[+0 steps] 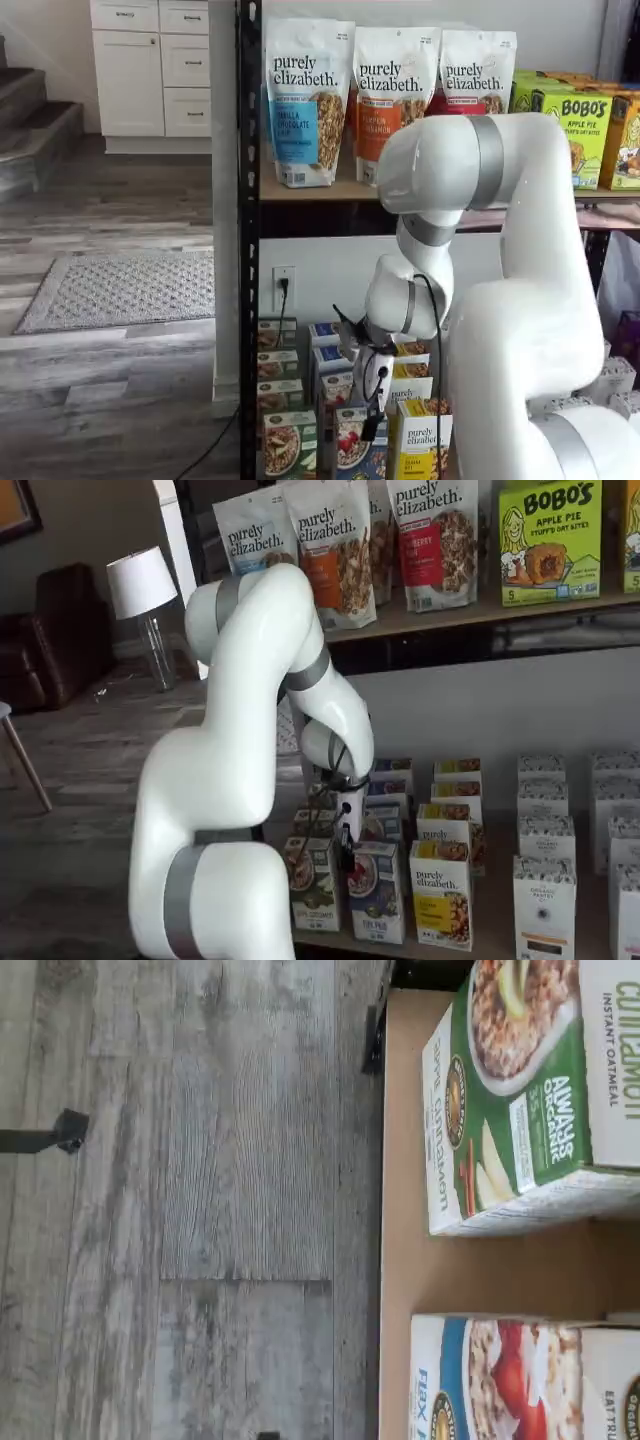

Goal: Pick up the blue and white box that is on the bottom shelf, the second box from the left

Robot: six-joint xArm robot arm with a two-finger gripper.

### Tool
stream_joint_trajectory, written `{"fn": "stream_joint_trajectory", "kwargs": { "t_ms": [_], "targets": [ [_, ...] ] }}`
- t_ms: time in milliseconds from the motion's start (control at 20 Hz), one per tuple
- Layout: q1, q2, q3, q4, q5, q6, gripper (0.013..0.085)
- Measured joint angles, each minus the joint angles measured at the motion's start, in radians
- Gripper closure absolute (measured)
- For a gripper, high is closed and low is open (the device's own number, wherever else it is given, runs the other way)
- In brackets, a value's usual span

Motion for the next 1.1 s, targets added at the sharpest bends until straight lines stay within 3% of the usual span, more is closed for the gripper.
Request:
{"fn": "stream_joint_trajectory", "kwargs": {
  "t_ms": [300,900,1100],
  "targets": [
    [0.015,0.01,-0.053,0.012,0.066,0.012,0.013],
    [0.03,0.052,-0.084,0.009,-0.002,0.027,0.013],
    [0.028,0.079,-0.106,0.035,-0.013,0.002,0.013]
  ]
}}
